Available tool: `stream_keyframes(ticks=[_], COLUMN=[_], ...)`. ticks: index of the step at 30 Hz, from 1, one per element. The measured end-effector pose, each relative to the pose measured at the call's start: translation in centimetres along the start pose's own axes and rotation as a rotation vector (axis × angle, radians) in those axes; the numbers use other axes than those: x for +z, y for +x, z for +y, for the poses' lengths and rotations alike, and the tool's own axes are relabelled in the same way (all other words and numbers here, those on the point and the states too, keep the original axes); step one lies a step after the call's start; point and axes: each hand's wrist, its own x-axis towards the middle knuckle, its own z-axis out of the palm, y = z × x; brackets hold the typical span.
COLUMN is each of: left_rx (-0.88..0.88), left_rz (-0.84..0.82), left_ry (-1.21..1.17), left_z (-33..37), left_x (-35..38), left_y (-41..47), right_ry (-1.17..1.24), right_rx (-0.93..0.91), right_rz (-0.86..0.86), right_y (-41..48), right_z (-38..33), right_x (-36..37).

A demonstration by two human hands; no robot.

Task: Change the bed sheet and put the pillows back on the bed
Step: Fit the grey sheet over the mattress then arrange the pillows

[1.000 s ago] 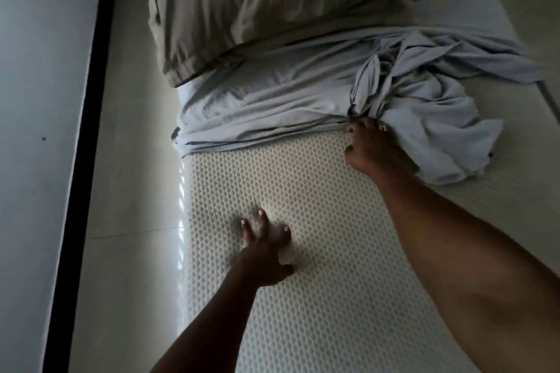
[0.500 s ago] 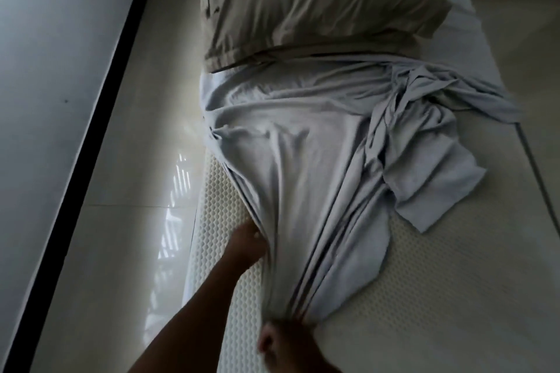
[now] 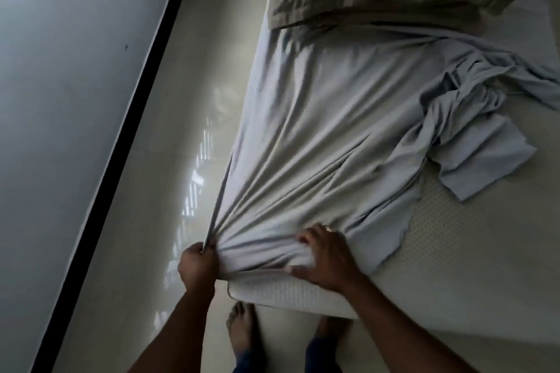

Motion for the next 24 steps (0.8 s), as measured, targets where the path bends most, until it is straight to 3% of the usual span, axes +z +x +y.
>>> stream_keyframes(ticks=[4,7,9,11,14,16,19,22,23,24], left_rx=[-0.096,-0.124,-0.121,-0.218,-0.415,-0.434,-0.325,-0.473,-0.547,-0.595], left_rz=[0.135,0.105,-0.013,-0.220,-0.604,-0.687,-0.461,-0.003,0.065,0.027], left_ry=[0.067,-0.054,-0.157,-0.232,-0.151,-0.075,-0.052,0.018,0.102,0.151], left_z=[-2.1,-2.7,-3.0,-2.9,-2.8,-3.4,-4.4,-7.0,-8.1,-9.0], left_x=[-2.6,-3.4,-3.5,-4.0,-4.5,-4.6,-5.4,-7.8,-8.6,-9.1], left_y=[1.9,1.9,1.3,0.4,-1.6,-2.6,-2.8,-1.2,-0.8,-0.5], right_ry=[-0.207,-0.286,-0.286,-0.220,-0.117,0.034,0.181,0.156,0.161,0.160], right_rx=[0.028,0.164,0.224,0.209,0.063,-0.114,-0.154,-0.016,0.036,0.083], right_rz=[-0.035,0.132,0.225,0.191,-0.099,-0.256,-0.408,-0.197,-0.089,0.007], right_y=[-2.2,-3.4,-3.6,-4.2,-6.3,-7.6,-7.0,-5.4,-4.8,-4.1], right_z=[2.1,2.9,2.3,-1.2,-8.7,-12.6,-14.6,-13.2,-12.2,-11.2], right_x=[-0.3,-0.1,0.8,2.7,7.3,8.5,7.4,6.2,5.9,5.5])
